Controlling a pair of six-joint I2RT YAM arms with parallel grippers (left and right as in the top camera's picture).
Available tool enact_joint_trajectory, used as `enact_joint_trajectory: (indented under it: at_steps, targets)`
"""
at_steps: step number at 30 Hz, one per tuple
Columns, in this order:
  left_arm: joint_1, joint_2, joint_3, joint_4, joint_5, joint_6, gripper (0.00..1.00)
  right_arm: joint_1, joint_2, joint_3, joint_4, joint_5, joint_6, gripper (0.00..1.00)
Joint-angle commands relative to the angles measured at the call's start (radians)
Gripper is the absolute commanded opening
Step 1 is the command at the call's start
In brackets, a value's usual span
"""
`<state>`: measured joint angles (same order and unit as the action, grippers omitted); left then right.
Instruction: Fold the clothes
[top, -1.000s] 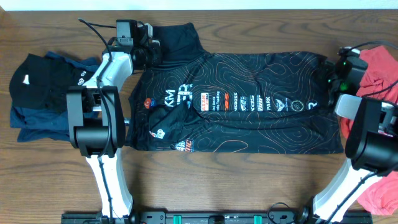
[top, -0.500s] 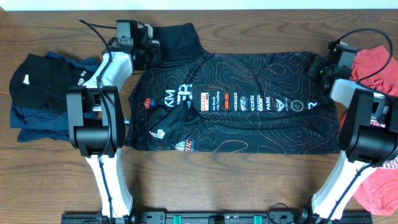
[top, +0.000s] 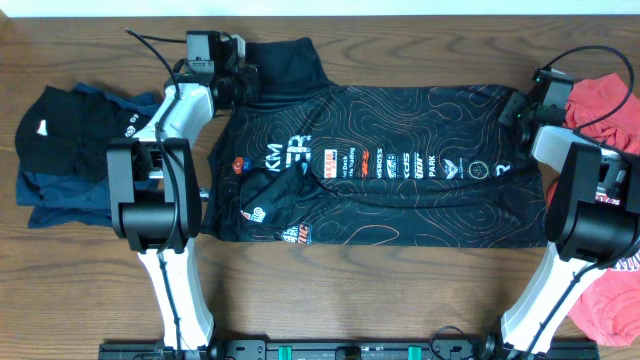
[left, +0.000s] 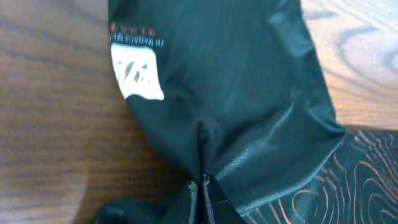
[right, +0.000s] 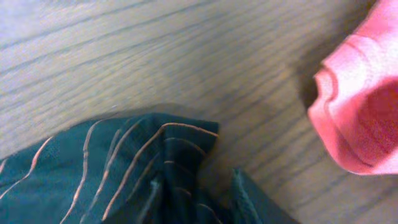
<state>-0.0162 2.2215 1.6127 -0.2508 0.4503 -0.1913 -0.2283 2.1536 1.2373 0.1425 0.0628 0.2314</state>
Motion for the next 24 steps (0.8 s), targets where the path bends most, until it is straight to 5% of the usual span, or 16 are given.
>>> enact_joint_trajectory:
  at_steps: [1, 6, 12, 24]
  targets:
    - [-0.004, -0.016, 0.013, 0.023, 0.001, -0.008, 0.06, -0.007, 0.031, 0.012, 0.011, 0.030, 0.000, 0.44]
    - [-0.010, 0.007, 0.012, 0.071, -0.008, -0.003, 0.08, -0.008, 0.031, 0.017, 0.035, -0.021, -0.001, 0.46]
    - [-0.010, 0.045, 0.012, 0.099, -0.010, -0.010, 0.45, -0.008, 0.031, 0.075, -0.040, -0.093, 0.000, 0.47]
    - [-0.022, 0.110, 0.012, 0.182, -0.025, -0.019, 0.59, -0.008, 0.046, 0.098, -0.077, -0.090, 0.000, 0.51]
